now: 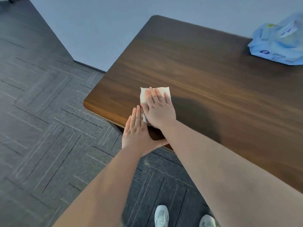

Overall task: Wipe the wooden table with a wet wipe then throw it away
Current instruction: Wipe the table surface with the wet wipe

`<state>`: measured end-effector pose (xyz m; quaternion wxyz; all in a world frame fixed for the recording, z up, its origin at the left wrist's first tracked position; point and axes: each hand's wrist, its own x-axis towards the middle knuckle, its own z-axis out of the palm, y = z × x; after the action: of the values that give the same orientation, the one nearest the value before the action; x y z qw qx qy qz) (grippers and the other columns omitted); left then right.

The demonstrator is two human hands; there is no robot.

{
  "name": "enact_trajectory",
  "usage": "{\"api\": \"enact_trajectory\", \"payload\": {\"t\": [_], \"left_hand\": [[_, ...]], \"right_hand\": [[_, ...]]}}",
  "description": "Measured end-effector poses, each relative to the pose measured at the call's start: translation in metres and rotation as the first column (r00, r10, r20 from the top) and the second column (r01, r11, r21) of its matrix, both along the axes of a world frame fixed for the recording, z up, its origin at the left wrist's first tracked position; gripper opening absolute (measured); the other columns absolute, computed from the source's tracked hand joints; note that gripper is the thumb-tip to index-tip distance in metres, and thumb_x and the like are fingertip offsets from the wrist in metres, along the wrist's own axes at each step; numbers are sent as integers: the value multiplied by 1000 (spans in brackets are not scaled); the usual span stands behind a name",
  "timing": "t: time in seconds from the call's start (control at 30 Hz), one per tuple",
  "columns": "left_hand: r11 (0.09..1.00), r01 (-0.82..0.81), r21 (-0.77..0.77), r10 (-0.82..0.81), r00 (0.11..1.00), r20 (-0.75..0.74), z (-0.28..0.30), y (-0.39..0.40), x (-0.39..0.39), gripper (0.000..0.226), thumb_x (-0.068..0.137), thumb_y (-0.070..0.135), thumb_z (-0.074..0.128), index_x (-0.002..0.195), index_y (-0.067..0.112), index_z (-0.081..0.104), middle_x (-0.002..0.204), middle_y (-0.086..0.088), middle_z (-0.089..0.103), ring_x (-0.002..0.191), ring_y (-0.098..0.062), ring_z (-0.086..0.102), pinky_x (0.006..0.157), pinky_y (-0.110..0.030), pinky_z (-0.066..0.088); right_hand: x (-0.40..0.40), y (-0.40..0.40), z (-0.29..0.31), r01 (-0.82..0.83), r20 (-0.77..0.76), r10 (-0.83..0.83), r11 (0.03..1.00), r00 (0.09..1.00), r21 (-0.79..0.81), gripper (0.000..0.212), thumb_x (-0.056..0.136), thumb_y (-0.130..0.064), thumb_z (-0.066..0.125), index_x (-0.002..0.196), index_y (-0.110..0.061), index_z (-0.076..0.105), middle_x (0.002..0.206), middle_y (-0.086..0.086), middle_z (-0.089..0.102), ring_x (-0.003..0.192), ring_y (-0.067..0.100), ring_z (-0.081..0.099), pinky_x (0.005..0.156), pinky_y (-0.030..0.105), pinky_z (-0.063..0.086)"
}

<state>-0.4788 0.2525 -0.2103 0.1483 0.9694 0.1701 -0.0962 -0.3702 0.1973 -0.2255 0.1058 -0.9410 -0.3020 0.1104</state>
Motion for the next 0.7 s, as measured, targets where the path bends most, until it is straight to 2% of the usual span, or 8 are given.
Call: {"api": "enact_trajectory", "payload": {"t": [0.17, 0.27, 0.33, 0.43, 0.53, 0.7], "left_hand": [[999, 16, 49, -14, 999, -33, -1, -2, 1, 141, 45, 100, 17, 147, 11, -20, 160, -8, -17, 146, -17, -18, 118, -34, -7], [997, 36, 74, -30, 996, -87, 3, -2, 4, 145, 43, 100, 19, 147, 5, -14, 160, -12, -12, 147, -22, -12, 121, -39, 2], [994, 67, 90, -54, 989, -135, 7, -2, 6, 147, 41, 99, 19, 148, 3, -12, 160, -13, -13, 147, -23, -12, 121, -39, 3], [975, 174, 134, -144, 967, -210, 16, -3, 9, 138, 52, 97, 21, 148, 3, -12, 159, -13, -17, 146, -24, -15, 120, -39, -2], [918, 350, 187, -307, 924, -227, 25, -18, 21, 129, 59, 95, 12, 148, 4, -10, 159, -12, -15, 147, -24, -12, 120, -39, -1], [843, 515, 154, -486, 853, -189, 37, -107, 60, 116, 69, 89, 15, 149, 9, -11, 160, -6, -15, 147, -19, -14, 119, -36, -4]], "right_hand": [[-1, -14, 3, -99, 8, 99, 995, 995, -13, 59, 99, -46, 12, 151, -20, 5, 161, -4, 2, 147, 13, -2, 120, 39, -3], [-10, -50, 9, -133, 2, 133, 990, 991, -54, 64, 97, -52, 11, 151, -19, 3, 161, -3, 1, 148, 14, -4, 119, 38, -6], [-18, -82, 11, -115, -10, 115, 988, 993, -105, 66, 96, -56, 7, 151, -20, -2, 161, -4, -4, 147, 15, -7, 118, 37, -10], [-30, -136, 13, -48, -14, 47, 988, 999, -149, 70, 92, -58, 1, 150, -21, -7, 160, -4, -8, 147, 15, -11, 117, 36, -14], [-39, -193, 13, 44, 14, -43, 984, 999, -173, 73, 88, -59, -6, 150, -21, -7, 161, -3, -7, 147, 16, -11, 118, 37, -11], [-47, -289, 10, 228, 39, -224, 959, 974, -169, 85, 81, -64, -20, 151, -20, -2, 161, -2, 0, 147, 17, -4, 118, 37, -7]]}}
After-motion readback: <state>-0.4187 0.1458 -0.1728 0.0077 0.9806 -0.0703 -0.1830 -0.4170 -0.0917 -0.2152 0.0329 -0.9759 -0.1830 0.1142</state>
